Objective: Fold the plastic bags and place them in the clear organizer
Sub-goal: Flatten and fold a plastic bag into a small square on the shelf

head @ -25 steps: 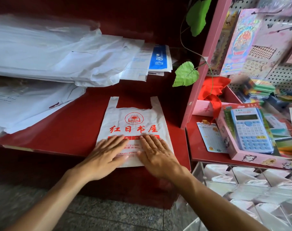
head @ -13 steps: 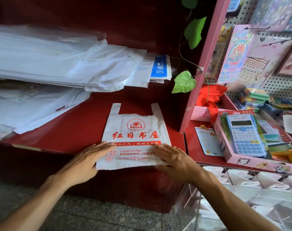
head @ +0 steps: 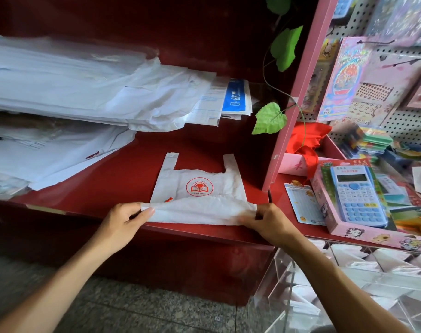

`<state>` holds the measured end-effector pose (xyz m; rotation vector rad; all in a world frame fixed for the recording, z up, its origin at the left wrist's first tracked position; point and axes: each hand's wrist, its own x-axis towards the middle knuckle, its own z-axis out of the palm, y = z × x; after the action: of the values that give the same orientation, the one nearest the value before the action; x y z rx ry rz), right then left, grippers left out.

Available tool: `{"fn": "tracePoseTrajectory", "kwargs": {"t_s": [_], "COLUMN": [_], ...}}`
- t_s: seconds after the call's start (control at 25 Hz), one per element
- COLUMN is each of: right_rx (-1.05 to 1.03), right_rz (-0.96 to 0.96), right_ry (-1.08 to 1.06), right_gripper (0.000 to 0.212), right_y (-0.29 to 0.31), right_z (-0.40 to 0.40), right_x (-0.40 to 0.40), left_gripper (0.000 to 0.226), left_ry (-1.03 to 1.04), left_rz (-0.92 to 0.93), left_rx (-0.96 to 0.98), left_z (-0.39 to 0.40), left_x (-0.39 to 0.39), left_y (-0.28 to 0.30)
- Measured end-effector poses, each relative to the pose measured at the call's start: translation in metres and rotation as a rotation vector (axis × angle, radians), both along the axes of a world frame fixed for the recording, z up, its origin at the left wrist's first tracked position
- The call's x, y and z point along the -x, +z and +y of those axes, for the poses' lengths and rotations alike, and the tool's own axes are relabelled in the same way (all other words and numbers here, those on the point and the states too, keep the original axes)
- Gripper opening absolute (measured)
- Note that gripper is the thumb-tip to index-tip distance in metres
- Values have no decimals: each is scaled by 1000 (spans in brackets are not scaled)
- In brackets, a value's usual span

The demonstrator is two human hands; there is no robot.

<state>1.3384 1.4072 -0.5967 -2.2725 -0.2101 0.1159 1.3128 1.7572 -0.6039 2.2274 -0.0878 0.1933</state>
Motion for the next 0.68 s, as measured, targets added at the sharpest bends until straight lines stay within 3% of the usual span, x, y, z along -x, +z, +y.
{"fn": "tracePoseTrajectory", "kwargs": {"t_s": [0.04, 0.16, 0.36, 0.6, 0.68], "right_rx": [9, 32, 87, 237, 269], "right_rz": [1, 16, -9, -37, -45], "right_ry": [-48, -118, -247, -350, -366], "right_gripper": [32, 34, 42, 48, 50], "right_y": [0, -3, -3, -5, -4], "right_z": [1, 5, 16, 28, 30], "right_x": [-2, -8, -12, -11, -9], "left_gripper": [30, 2, 34, 30, 32], "left_ry": [13, 59, 227, 314, 315], "left_rz": [37, 103, 93, 13, 13], "left_rx": [9, -10, -80, -558, -618], "left_z": [0, -8, -16, -23, -24], "left_x": [-1, -2, -6, -9, -9], "left_y": [0, 2, -1, -1, -2]}}
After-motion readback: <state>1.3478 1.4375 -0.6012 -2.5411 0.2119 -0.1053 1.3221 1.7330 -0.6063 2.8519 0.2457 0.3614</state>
